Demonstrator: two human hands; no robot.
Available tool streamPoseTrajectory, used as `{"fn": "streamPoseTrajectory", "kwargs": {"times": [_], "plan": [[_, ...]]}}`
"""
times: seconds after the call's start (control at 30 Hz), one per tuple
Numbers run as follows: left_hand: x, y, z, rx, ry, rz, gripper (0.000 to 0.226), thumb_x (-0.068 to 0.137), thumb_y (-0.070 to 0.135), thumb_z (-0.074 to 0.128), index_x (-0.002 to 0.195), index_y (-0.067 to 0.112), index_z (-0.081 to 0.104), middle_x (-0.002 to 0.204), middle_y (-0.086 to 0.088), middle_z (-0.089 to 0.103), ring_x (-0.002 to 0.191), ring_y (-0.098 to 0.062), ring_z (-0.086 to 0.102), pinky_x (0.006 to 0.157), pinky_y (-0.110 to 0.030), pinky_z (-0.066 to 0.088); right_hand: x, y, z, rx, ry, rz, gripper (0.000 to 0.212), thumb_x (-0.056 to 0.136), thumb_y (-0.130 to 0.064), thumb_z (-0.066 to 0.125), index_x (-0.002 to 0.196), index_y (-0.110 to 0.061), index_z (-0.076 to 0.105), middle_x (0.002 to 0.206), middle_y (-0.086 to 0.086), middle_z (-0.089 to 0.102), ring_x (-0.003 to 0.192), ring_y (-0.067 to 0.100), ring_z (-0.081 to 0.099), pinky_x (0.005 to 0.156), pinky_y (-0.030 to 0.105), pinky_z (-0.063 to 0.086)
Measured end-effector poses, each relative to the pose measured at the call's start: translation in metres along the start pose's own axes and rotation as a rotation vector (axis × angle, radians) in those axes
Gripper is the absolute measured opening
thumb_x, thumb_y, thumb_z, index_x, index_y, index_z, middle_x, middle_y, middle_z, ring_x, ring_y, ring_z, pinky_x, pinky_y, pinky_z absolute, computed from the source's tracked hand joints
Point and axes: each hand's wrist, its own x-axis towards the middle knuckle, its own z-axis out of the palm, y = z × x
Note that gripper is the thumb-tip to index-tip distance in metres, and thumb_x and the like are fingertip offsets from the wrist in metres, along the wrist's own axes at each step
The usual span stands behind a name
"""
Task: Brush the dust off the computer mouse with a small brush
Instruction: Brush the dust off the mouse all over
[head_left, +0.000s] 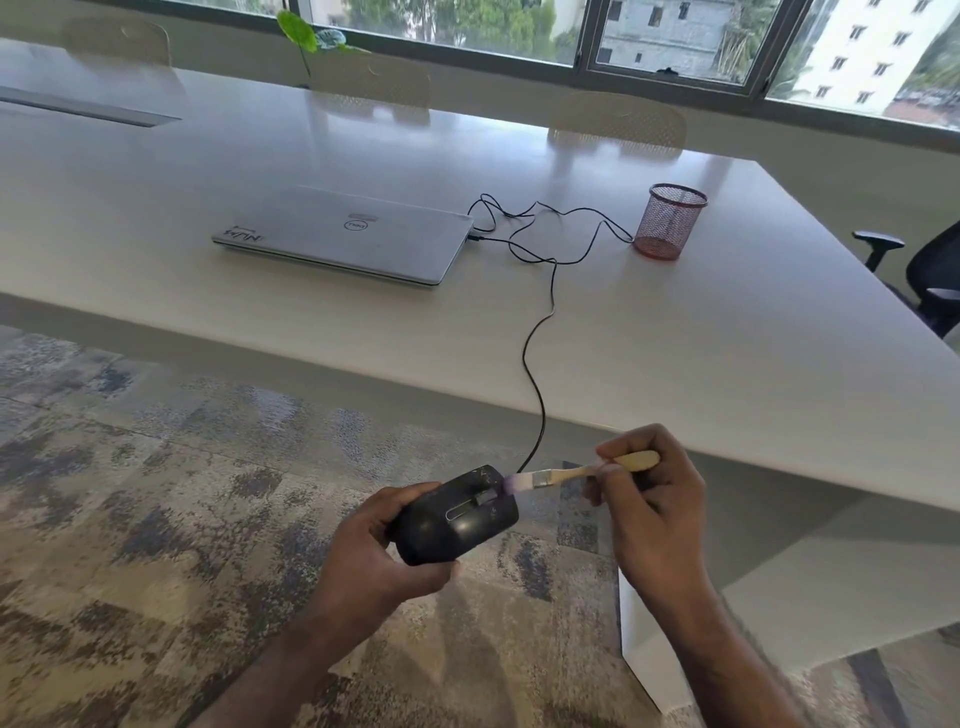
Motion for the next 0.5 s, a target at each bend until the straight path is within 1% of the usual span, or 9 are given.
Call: {"fn": "streamPoseTrajectory", "kwargs": {"times": [0.1, 0.13, 0.2, 0.23, 0.27, 0.33, 0.43, 0.47, 0.5], "plan": [[-0.001, 0.0, 0.0, 0.011, 0.001, -0.003, 0.069, 0.044, 0.029, 0.093, 0.109, 0.048, 0.078, 0.118, 0.002, 0.075, 0.106, -0.021, 0.075, 0.083, -0.032, 0.065, -0.001, -0.003, 0.0, 0.068, -0.057, -0.008, 0.021, 0.082, -0.003, 0.06, 0.077, -0.023, 0.063, 0.063, 0.009, 0.062, 0.054, 0.027, 0.059, 0.051, 0.036, 0.049], [-0.001, 0.0, 0.0, 0.022, -0.001, 0.0, 0.069, 0.045, 0.03, 0.093, 0.109, 0.048, 0.078, 0.118, 0.003, 0.075, 0.106, -0.021, 0.075, 0.083, -0.034, 0.065, -0.003, -0.004, 0.001, 0.073, -0.099, -0.006, 0.023, 0.083, -0.004, 0.06, 0.078, -0.026, 0.064, 0.064, 0.011, 0.062, 0.054, 0.028, 0.059, 0.05, 0.038, 0.049], [-0.001, 0.0, 0.0, 0.035, -0.005, 0.001, 0.069, 0.045, 0.03, 0.094, 0.11, 0.049, 0.078, 0.116, 0.004, 0.075, 0.106, -0.022, 0.075, 0.086, -0.038, 0.065, -0.007, -0.003, 0.002, 0.034, -0.152, 0.0, 0.024, 0.084, -0.007, 0.061, 0.079, -0.031, 0.064, 0.068, 0.016, 0.06, 0.053, 0.042, 0.054, 0.046, 0.049, 0.045], [-0.001, 0.001, -0.001, 0.035, -0.006, -0.004, 0.07, 0.045, 0.03, 0.094, 0.11, 0.048, 0.078, 0.116, 0.005, 0.075, 0.106, -0.022, 0.075, 0.087, -0.039, 0.065, -0.009, -0.003, 0.003, 0.002, -0.152, -0.001, 0.021, 0.084, -0.011, 0.062, 0.079, -0.032, 0.063, 0.07, 0.019, 0.058, 0.055, 0.048, 0.051, 0.045, 0.052, 0.042], [-0.001, 0.003, -0.001, 0.04, -0.006, -0.009, 0.07, 0.044, 0.03, 0.093, 0.11, 0.049, 0.077, 0.115, 0.006, 0.075, 0.106, -0.021, 0.074, 0.087, -0.04, 0.066, -0.009, -0.003, 0.003, -0.036, -0.139, -0.005, 0.014, 0.083, -0.018, 0.063, 0.08, -0.032, 0.062, 0.07, 0.02, 0.057, 0.056, 0.05, 0.049, 0.044, 0.052, 0.04], [-0.001, 0.006, 0.0, 0.067, -0.008, -0.011, 0.07, 0.044, 0.033, 0.092, 0.11, 0.051, 0.076, 0.114, 0.008, 0.075, 0.104, -0.018, 0.074, 0.086, -0.037, 0.066, -0.009, -0.004, 0.002, -0.088, -0.085, -0.016, 0.003, 0.08, -0.027, 0.062, 0.08, -0.03, 0.06, 0.068, 0.02, 0.055, 0.055, 0.048, 0.047, 0.043, 0.049, 0.036], [-0.001, 0.011, 0.001, 0.064, -0.005, -0.013, 0.069, 0.043, 0.035, 0.091, 0.108, 0.053, 0.076, 0.113, 0.008, 0.075, 0.103, -0.016, 0.074, 0.085, -0.036, 0.063, -0.007, -0.004, 0.002, -0.066, 0.001, -0.033, 0.015, 0.084, -0.014, 0.062, 0.08, -0.029, 0.06, 0.065, 0.021, 0.053, 0.056, 0.05, 0.047, 0.042, 0.049, 0.036], [-0.002, 0.012, 0.002, 0.058, 0.001, -0.013, 0.069, 0.042, 0.034, 0.091, 0.106, 0.054, 0.077, 0.113, 0.008, 0.075, 0.102, -0.015, 0.074, 0.084, -0.035, 0.063, -0.007, -0.005, 0.001, -0.044, 0.008, -0.027, 0.018, 0.085, -0.012, 0.062, 0.08, -0.029, 0.06, 0.065, 0.02, 0.054, 0.055, 0.047, 0.048, 0.043, 0.048, 0.038], [-0.002, 0.014, 0.003, 0.052, 0.006, -0.013, 0.068, 0.04, 0.034, 0.091, 0.103, 0.055, 0.077, 0.113, 0.008, 0.075, 0.1, -0.014, 0.074, 0.082, -0.032, 0.063, -0.006, -0.006, 0.0, -0.02, -0.002, -0.019, 0.019, 0.086, -0.011, 0.063, 0.081, -0.029, 0.062, 0.066, 0.018, 0.056, 0.053, 0.04, 0.049, 0.045, 0.044, 0.041]]}}
